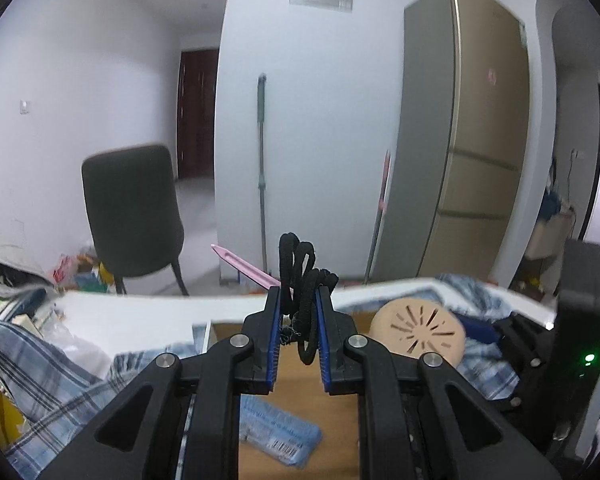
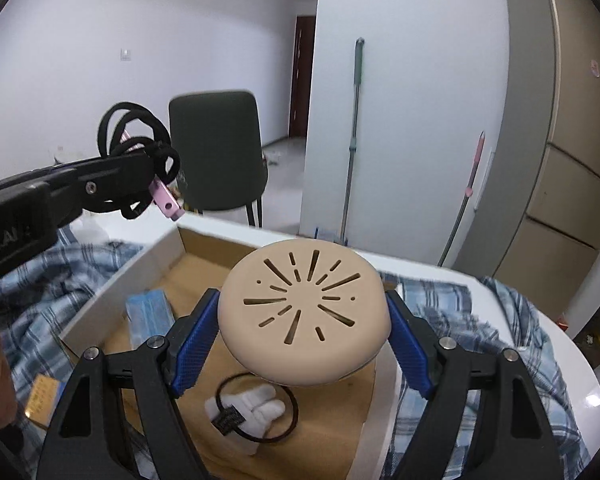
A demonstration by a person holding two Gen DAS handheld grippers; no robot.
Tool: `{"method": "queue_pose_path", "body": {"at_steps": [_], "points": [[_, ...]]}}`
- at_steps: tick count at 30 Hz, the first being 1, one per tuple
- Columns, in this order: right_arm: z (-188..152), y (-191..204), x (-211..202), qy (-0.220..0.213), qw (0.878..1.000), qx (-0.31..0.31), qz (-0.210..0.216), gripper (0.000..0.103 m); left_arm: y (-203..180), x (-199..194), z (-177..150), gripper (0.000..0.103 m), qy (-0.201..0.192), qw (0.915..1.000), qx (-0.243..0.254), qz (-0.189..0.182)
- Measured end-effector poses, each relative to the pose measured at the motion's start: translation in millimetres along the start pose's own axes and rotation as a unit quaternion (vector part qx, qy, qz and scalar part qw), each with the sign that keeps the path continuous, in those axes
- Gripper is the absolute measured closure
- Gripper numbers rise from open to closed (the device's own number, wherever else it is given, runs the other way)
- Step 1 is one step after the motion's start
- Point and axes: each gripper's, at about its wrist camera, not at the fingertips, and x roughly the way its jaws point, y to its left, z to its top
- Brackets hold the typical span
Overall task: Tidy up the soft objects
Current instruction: 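Lower the cable and beige disc into the box and open both grippers, then withdraw both tools from the box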
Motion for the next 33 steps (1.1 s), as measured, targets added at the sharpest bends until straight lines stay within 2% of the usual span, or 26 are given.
{"method": "queue_pose_path", "body": {"at_steps": [2,3,4,5,6,7,13,22,28,33], "points": [[-4.7,-1.5,4.6,0.013,1.0,0.0,0.004,0.025,1.3,12.0,-2.6,0.084,0.031,0.9995,-0.005,0.0],[-6.6,-3.0,5.5,0.019,1.0,0.001,0.007,0.025,2.1,16.8,-5.2,0.074,0.046,0.9989,-0.008,-0.003],[-7.8,-3.7,7.1,0.025,1.0,0.002,0.011,0.024,4.3,22.7,-7.2,0.056,0.06,0.9981,-0.012,-0.004],[-8.7,-4.4,9.5,0.031,0.999,0.004,0.015,0.024,4.1,23.9,-9.3,0.043,0.063,0.9979,-0.013,-0.001],[-9.4,-4.8,11.6,0.038,0.999,0.004,0.02,0.023,5.2,26.3,-11.0,0.025,0.065,0.9978,-0.011,0.004],[-10.3,-5.1,12.5,0.041,0.999,0.003,0.022,0.022,5.1,26.9,-11.1,0.022,0.064,0.9979,-0.009,0.007],[-8.7,-5.1,14.2,0.038,0.999,-0.007,0.013,0.012,4.3,23.1,-14.1,0.021,0.073,0.9971,-0.02,0.004],[-1.1,-6.7,-3.9,0.021,1.0,0.004,0.008,0.012,-4.5,-4.3,-2.7,0.021,0.037,0.9992,-0.007,0.009],[13.0,-7.6,-36.3,-0.003,1.0,0.009,0.007,0.012,-5.4,-38.1,12.3,0.021,0.005,0.9996,-0.027,0.006],[20.7,-8.3,-83.0,-0.03,0.999,0.012,0.008,0.012,-13.2,-82.7,19.5,0.021,-0.022,0.9995,-0.021,-0.005]]}}
